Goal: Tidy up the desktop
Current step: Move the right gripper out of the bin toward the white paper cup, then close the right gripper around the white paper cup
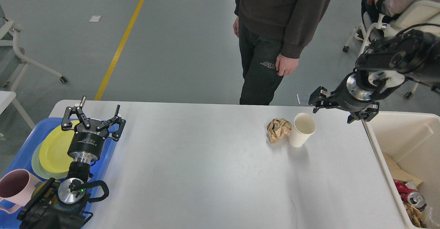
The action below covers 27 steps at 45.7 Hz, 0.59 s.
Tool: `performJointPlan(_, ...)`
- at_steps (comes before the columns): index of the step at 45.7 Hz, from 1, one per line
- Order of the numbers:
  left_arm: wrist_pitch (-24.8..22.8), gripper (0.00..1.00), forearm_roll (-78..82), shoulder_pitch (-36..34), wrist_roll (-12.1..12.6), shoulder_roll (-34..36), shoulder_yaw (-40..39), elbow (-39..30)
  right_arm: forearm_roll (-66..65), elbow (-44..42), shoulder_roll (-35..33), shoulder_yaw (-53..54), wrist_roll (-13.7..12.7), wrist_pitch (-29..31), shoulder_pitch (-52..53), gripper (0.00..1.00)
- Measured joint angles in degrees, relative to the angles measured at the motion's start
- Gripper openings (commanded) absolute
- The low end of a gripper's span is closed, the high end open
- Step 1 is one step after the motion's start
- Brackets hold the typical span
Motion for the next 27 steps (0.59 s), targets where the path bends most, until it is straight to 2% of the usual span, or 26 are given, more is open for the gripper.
performJointPlan(7,0.0,0.96,0.0,0.0,0.0,0.0,0.0,0.0,0.0,-15.3,4.2,2.7,-0.1,-1.3,-14.1,1.00)
performJointPlan(12,0.0,0.96,0.0,0.0,0.0,0.0,0.0,0.0,0.1,-22.5,6.1,4.0,-0.1,-1.6,-20.1,1.00)
performJointPlan(27,0.0,0.96,0.0,0.0,0.0,0.0,0.0,0.0,-0.1,-24.9,8.3,5.3,0.0,-10.3,-25.0,1.00)
